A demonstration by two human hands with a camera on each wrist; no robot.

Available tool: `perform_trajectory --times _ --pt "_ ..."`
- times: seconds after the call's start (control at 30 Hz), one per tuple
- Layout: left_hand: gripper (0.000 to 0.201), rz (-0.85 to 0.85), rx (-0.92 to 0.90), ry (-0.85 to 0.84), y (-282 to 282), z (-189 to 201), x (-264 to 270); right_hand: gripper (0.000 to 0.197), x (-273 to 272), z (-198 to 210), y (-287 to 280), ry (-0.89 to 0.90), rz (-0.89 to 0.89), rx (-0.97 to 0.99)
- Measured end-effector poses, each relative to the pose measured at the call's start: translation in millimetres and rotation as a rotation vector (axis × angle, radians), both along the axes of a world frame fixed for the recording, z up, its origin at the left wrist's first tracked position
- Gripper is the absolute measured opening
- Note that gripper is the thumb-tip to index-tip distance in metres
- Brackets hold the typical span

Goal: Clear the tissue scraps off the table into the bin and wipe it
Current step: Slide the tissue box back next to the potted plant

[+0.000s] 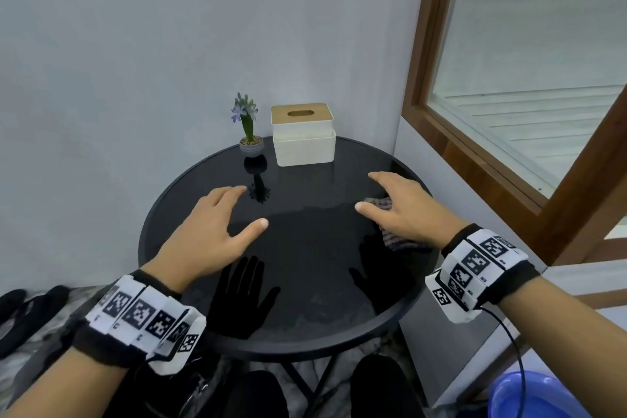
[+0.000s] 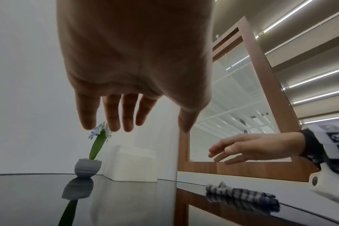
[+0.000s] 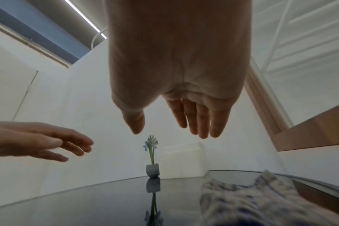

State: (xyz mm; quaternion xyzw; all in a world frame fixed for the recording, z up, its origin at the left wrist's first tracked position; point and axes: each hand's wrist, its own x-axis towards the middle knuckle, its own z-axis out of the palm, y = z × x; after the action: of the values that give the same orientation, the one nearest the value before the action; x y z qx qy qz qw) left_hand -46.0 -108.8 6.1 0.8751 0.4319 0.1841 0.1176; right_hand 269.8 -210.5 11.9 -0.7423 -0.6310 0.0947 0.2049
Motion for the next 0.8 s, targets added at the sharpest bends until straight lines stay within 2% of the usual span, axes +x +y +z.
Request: perform_trajectory --times 0.17,0.3,0.43,0.67,0.73,0.8 --pt "0.083 0.026 -0.031 0.024 43 11 33 0.085 2 15 40 -0.054 0.034 -0.024" --pt "0.08 0.046 -0.069 0.04 85 10 64 0.087 13 19 89 -0.027 -0.006 -0.032" --pt "0.09 0.056 -0.111 0.057 135 1 91 0.074 24 20 135 0.011 -0.049 -0.043" --pt "0.063 0.122 -0.162 0.025 198 -9 129 0.061 46 7 205 0.044 -0.098 -0.091" --pt "0.061 0.129 -0.194 -0.017 210 -14 135 0.057 49 4 219 0.064 -0.108 -0.1" --pt "0.06 0.116 -0.233 -0.076 220 -18 140 0.044 50 -1 230 0.089 -0.097 -0.101"
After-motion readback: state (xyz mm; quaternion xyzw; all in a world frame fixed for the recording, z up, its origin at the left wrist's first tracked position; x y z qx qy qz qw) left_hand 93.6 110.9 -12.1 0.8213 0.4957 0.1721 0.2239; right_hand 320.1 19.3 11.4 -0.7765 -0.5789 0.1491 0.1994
